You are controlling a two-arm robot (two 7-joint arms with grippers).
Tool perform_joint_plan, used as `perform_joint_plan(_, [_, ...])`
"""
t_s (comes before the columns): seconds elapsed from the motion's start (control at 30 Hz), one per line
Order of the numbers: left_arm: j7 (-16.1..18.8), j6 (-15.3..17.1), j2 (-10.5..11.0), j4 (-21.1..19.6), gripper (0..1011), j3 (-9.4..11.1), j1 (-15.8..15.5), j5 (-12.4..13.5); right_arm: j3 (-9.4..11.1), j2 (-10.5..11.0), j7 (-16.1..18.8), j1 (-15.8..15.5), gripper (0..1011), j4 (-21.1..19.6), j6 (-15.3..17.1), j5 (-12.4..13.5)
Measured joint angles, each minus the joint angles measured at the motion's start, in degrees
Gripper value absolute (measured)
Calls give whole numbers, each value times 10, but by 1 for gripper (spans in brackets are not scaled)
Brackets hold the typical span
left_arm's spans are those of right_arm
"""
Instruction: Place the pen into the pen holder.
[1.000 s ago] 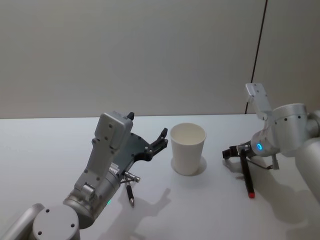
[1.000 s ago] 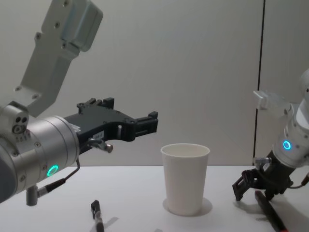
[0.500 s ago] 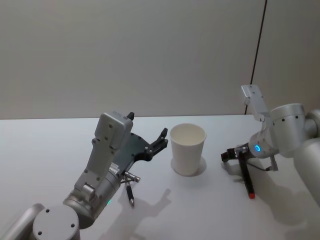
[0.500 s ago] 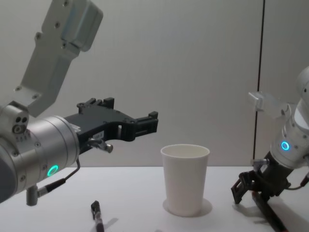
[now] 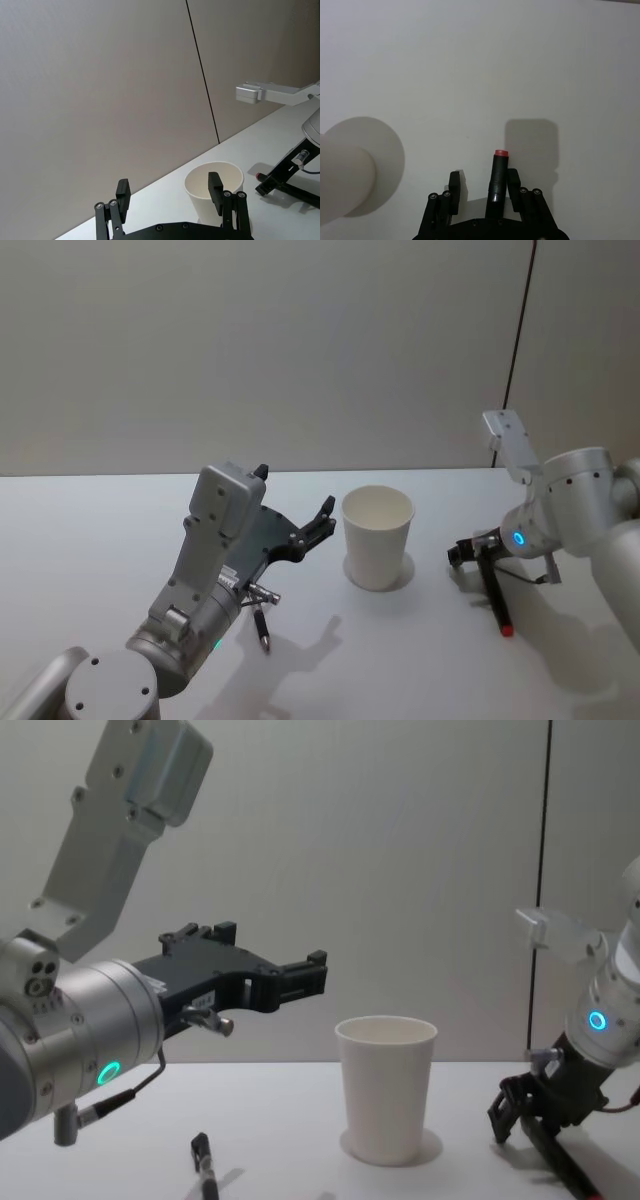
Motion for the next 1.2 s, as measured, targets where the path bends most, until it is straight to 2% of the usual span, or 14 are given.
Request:
perform_joint_plan(0.27, [0, 0, 0, 0, 1002, 0, 0, 0, 2, 4, 3, -10, 476, -20, 7, -10])
perform_joint_plan(0.3, [0, 0, 0, 0, 1003, 0, 0, 0, 3, 5, 4, -10, 411, -21, 7, -11])
perform_joint_plan(0.53, [0, 0, 0, 0, 1003, 0, 0, 0, 6, 8, 8, -17, 189, -36, 12, -18])
perform_joint_plan(0.93, [0, 0, 0, 0, 1003, 0, 0, 0, 11, 13, 15, -25, 182, -57, 11, -32])
perform_joint_plan(1.2, [0, 0, 0, 0, 1003, 0, 0, 0, 12, 17, 23, -34, 182, -79, -4, -43])
